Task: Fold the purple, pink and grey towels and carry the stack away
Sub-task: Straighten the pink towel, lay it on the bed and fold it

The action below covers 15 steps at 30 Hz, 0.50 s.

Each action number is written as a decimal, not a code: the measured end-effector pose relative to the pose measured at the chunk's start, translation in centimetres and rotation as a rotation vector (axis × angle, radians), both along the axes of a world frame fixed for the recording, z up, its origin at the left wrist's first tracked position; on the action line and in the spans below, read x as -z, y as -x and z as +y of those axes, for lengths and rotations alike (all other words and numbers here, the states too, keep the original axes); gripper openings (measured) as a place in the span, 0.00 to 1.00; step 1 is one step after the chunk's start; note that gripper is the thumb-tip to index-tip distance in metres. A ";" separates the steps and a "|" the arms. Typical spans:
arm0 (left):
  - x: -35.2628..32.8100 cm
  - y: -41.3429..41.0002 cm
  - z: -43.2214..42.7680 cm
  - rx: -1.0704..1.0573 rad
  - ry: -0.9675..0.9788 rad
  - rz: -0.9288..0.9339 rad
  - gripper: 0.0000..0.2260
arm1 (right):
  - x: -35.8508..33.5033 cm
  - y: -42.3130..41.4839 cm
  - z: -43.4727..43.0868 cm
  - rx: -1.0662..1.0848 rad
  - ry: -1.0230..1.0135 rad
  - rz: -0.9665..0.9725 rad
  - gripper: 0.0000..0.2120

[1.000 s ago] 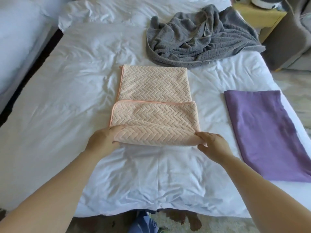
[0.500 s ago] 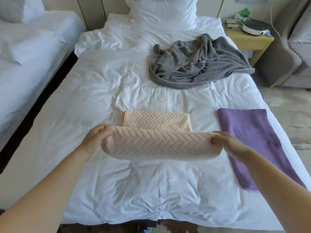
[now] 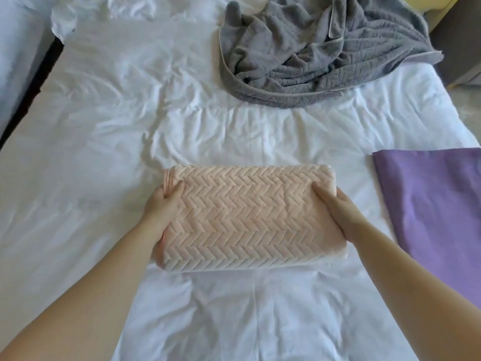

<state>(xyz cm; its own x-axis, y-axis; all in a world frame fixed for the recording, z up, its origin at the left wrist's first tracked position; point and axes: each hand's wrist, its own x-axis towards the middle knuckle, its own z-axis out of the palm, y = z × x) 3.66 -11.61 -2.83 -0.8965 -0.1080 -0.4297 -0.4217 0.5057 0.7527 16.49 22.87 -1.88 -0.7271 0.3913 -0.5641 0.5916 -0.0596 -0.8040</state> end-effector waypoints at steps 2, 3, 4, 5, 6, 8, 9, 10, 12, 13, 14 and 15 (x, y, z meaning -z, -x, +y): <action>0.3 0.0 0.2 -0.005 0.025 0.116 0.18 | -0.1 0.3 0.1 -0.011 -0.126 0.029 0.16; 0.3 0.2 0.3 -0.006 0.011 0.144 0.16 | -0.1 0.7 0.3 -0.014 -0.166 0.055 0.14; 0.3 0.5 0.4 -0.006 0.000 0.156 0.14 | -0.2 1.1 0.5 -0.017 -0.190 0.071 0.13; 0.4 0.8 0.6 -0.002 0.006 0.154 0.14 | -0.1 1.6 0.7 -0.029 -0.212 0.064 0.13; 0.5 1.1 0.8 0.015 0.031 0.146 0.14 | 0.2 2.1 0.8 -0.054 -0.237 0.031 0.14; 0.8 1.5 1.3 0.055 0.145 0.102 0.19 | 1.3 2.7 0.8 -0.117 -0.291 -0.083 0.22; 0.9 1.6 1.5 0.065 0.207 0.076 0.21 | 1.7 2.9 0.6 -0.125 -0.317 -0.136 0.26; 0.9 1.6 1.7 0.068 0.265 0.059 0.22 | 1.8 3.0 0.4 -0.114 -0.348 -0.170 0.27; 0.2 1.4 2.0 0.047 0.388 0.104 0.21 | 1.3 3.0 0.1 -0.075 -0.464 -0.192 0.30; -0.3 1.2 1.9 0.043 0.455 0.211 0.20 | 0.9 2.8 -0.1 -0.065 -0.569 -0.172 0.31; -0.8 0.7 1.9 0.076 0.515 0.376 0.20 | 0.4 2.5 -0.3 -0.068 -0.702 -0.112 0.33; -1.4 0.2 2.1 0.160 0.550 0.553 0.20 | -0.2 2.2 -0.8 -0.092 -0.841 -0.016 0.34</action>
<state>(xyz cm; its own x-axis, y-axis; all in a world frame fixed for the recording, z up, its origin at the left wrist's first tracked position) 3.48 -9.46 -1.47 -0.9867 -0.0277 0.1602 0.0491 0.8885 0.4562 14.30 22.07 -1.71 -0.7710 0.6251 -0.1221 0.5765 0.6035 -0.5508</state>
